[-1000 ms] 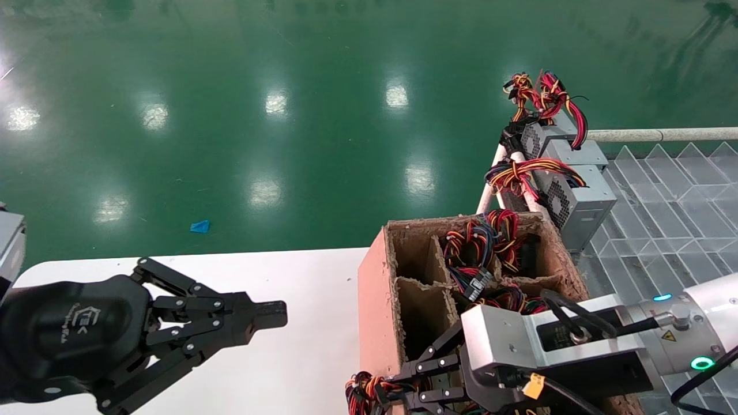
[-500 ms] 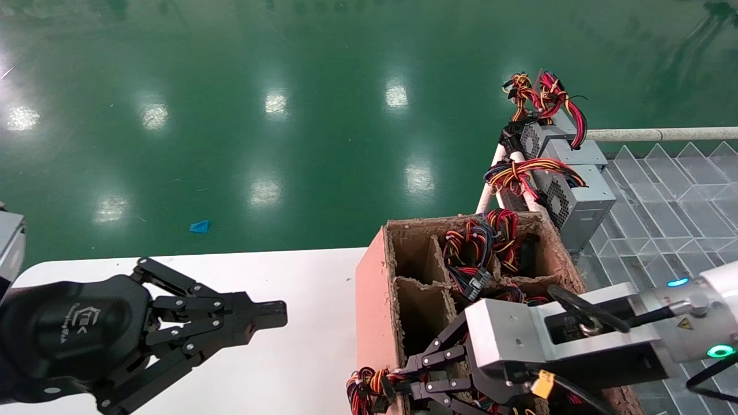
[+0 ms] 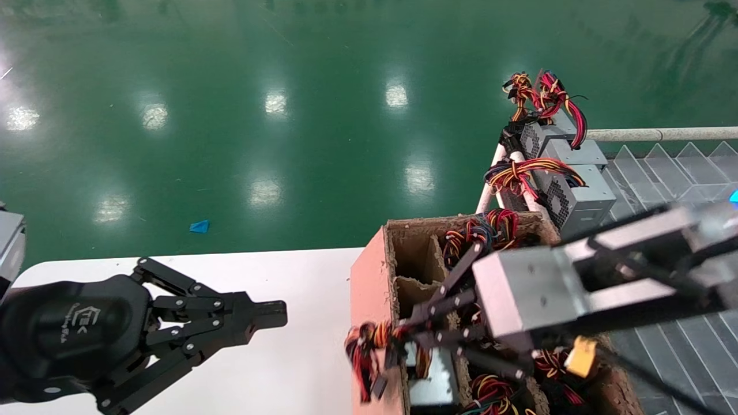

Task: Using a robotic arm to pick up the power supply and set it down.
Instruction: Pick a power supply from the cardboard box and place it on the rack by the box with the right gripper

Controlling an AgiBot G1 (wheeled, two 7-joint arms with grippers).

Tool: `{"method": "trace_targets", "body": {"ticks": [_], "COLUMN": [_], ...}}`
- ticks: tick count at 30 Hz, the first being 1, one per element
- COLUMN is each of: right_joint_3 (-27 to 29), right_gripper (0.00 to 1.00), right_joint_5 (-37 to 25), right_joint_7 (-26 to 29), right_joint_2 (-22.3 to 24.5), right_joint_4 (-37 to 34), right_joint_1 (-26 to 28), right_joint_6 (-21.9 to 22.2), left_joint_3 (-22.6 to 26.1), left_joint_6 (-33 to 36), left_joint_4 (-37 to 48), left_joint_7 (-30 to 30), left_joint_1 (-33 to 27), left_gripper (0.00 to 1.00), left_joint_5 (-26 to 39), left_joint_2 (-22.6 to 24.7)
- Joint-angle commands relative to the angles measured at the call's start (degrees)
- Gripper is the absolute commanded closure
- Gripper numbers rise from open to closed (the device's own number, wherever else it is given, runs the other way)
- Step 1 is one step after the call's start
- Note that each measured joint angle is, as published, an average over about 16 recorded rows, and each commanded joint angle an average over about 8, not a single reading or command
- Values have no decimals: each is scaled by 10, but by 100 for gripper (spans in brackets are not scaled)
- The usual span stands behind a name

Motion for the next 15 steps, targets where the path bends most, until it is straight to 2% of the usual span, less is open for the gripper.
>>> {"method": "trace_targets", "body": {"ticks": [1,8,15], "right_joint_3": [-16,-47,-53], "right_gripper": [100,100,100], "right_joint_5": [1,-1,-11], "right_joint_7": [-1,-20,-52], "right_joint_2": [1,-1,-9], "right_joint_4": [2,-2,-13], "right_joint_1": [33,140,218], "right_joint_6": [0,5,12], "left_joint_3": [0,0,0], "left_joint_6": [0,0,0], "left_joint_4": [0,0,0], "left_joint_7": [0,0,0], "left_joint_1": [0,0,0], "left_gripper": [100,100,100], "left_joint_5": [0,0,0], "left_joint_2": [0,0,0]}}
